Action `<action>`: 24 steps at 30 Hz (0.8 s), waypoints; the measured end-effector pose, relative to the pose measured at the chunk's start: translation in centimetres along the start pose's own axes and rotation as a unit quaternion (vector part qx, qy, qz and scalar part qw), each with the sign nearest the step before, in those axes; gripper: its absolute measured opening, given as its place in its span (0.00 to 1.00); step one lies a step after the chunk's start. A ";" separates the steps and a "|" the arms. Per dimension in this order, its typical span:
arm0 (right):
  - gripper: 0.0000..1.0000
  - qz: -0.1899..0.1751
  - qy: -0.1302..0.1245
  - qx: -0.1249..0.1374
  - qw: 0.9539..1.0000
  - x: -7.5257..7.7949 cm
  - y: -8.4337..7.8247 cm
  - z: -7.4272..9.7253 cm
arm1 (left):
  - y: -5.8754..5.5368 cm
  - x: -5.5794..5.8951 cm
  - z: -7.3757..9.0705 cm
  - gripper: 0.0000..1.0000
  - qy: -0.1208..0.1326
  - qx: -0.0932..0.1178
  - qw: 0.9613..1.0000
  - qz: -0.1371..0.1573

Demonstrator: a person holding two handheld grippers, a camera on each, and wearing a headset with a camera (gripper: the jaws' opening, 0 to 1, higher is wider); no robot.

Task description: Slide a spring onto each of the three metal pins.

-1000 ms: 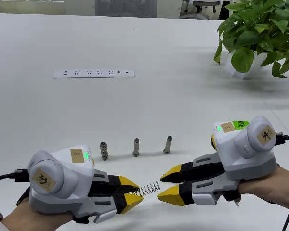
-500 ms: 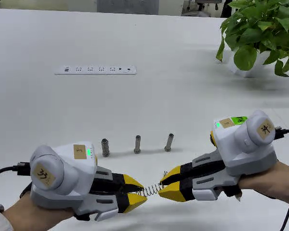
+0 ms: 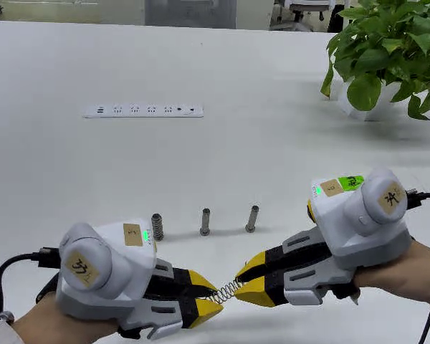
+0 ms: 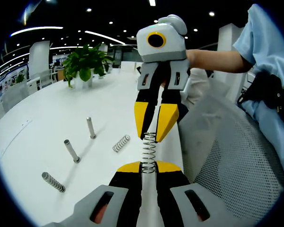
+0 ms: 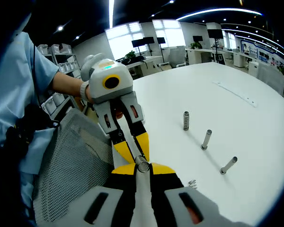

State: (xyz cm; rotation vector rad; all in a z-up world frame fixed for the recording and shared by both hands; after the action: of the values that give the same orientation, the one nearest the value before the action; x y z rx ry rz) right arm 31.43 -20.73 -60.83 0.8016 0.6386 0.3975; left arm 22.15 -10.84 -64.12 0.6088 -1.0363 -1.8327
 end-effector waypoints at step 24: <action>0.23 0.067 0.007 -0.079 0.995 -0.8 1.4 -0.1 | 0.8 1.3 -0.7 0.09 -0.010 0.003 1.000 0.005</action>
State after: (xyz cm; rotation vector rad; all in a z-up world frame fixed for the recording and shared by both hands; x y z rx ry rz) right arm 30.62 -20.23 -59.57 0.6926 0.5601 0.5694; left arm 22.47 -12.49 -63.77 0.5882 -1.0565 -1.8322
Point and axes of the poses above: the centre of the closed fingertips' face, and the gripper's own axes: z roughly backward along the fingers, x roughly to its right, y roughly out of its top, the point moved 8 cm from there along z, roughly backward along the fingers, and after that the axes turned 14 degrees about y, right-handed, at the moved point
